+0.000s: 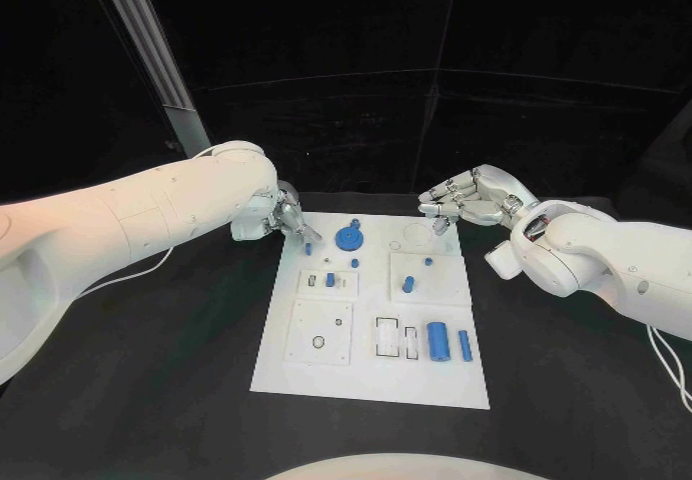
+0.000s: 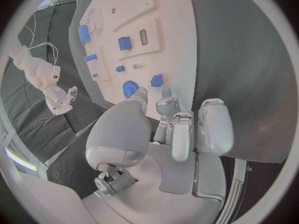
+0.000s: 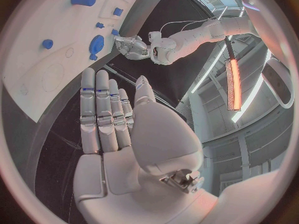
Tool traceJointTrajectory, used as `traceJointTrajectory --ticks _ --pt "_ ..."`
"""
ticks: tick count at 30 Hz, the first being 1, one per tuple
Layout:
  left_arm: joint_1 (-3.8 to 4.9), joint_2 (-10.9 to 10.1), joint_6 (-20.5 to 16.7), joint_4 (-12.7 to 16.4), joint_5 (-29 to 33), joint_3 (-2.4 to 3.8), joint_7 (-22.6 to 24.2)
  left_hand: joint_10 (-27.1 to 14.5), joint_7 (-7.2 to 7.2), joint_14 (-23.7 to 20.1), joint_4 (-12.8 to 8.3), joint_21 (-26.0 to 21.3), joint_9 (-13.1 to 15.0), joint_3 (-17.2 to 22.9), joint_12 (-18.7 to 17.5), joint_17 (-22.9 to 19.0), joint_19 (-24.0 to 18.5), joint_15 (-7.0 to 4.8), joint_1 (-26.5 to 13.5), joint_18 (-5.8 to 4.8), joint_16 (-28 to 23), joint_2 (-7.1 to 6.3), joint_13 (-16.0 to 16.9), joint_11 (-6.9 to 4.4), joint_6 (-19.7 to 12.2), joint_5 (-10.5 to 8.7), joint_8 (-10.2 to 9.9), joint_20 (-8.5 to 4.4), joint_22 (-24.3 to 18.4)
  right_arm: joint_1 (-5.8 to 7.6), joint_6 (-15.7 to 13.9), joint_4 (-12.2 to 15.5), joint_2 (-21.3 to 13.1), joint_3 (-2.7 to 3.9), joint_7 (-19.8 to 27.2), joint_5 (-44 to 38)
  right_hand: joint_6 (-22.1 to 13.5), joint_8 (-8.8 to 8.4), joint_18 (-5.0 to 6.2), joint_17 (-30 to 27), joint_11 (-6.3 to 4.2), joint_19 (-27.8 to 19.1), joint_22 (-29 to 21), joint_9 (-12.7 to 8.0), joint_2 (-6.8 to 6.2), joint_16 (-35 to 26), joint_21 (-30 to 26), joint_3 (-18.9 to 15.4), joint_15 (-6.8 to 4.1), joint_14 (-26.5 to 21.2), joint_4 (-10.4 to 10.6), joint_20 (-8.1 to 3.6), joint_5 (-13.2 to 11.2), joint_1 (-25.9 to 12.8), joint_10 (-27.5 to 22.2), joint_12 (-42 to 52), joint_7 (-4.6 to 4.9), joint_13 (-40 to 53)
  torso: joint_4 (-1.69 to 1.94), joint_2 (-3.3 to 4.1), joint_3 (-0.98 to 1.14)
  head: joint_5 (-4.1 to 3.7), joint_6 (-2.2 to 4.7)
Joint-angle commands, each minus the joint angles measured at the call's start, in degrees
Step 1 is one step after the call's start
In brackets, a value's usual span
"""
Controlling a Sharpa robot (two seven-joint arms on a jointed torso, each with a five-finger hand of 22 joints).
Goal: Assemble the parts on the task board
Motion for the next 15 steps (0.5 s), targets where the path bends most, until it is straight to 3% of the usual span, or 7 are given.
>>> traceJointTrajectory --ticks 1,15 --pt "0.04 0.10 1.90 -0.03 -0.46 0.02 1.04 0.54 -0.02 5.95 -0.15 0.34 -0.08 -0.28 0.40 15.10 0.10 0.13 0.65 0.15 0.18 0.17 0.08 0.00 0.61 -0.14 0.25 0.12 0.15 0.10 0.38 0.04 0.05 0.03 0.59 0.14 -0.26 -0.39 0.59 -0.08 0.00 -0.23 -0.08 -0.06 0.28 -0.23 -0.22 -0.39 0.05 -0.26 -0.06 0.18 0.31 -0.09 -0.24 -0.26 -0.01 -0.06 0.03 -0.01 -0.04 0.10 -0.07" --pt "-0.19 0.33 2.95 -0.20 -0.46 0.01 1.51 0.68 -0.15 5.95 -0.80 0.43 -0.26 -0.52 0.61 15.10 0.13 0.04 2.04 0.12 0.18 0.82 0.21 -0.12 1.07 0.01 0.40 0.04 0.34 0.10 0.29 -0.04 0.14 0.03 0.47 0.14 -0.29 -0.38 0.60 -0.08 -0.01 -0.23 -0.10 -0.06 0.36 -0.25 -0.26 -0.35 0.04 -0.25 -0.11 0.19 0.38 0.01 -0.25 -0.27 -0.02 -0.06 0.00 -0.01 -0.02 0.30 -0.26"
